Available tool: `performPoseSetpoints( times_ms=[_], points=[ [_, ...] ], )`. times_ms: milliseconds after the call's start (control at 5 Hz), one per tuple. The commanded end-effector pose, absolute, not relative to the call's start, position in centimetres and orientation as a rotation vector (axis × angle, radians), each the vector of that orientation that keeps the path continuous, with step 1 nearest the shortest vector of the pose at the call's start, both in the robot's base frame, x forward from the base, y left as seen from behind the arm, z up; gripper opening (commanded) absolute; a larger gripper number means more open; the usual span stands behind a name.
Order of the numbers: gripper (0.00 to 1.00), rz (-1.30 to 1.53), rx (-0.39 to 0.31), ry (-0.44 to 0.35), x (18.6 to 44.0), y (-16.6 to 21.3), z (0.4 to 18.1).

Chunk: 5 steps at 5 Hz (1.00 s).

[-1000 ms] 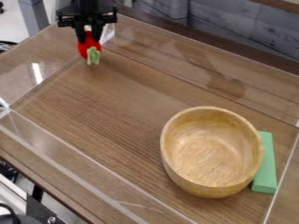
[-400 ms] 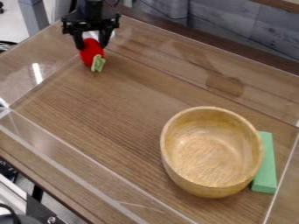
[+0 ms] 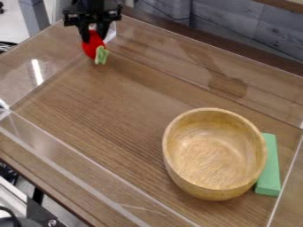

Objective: Move the red fruit to the left

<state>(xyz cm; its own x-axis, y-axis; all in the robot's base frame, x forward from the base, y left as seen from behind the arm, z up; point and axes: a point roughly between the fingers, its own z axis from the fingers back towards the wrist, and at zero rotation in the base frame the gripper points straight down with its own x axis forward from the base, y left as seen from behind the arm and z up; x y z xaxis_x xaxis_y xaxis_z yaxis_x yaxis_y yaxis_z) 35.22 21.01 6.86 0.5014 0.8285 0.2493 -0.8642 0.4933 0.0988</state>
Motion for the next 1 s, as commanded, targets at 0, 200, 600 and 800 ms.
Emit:
performPoseSetpoints(
  times_ms=[0, 200, 600, 800],
  points=[
    [0.0, 1.031, 0.206, -0.236, 35.8, 20.9, 9.3],
    [0.0, 1.03, 0.194, -0.234, 35.4, 20.5, 10.1],
    [1.0, 1.014, 0.193, -0.215, 36.7, 21.3, 10.7],
    [1.0, 1.001, 0.216, -0.202, 37.4, 21.2, 9.7]
  ],
)
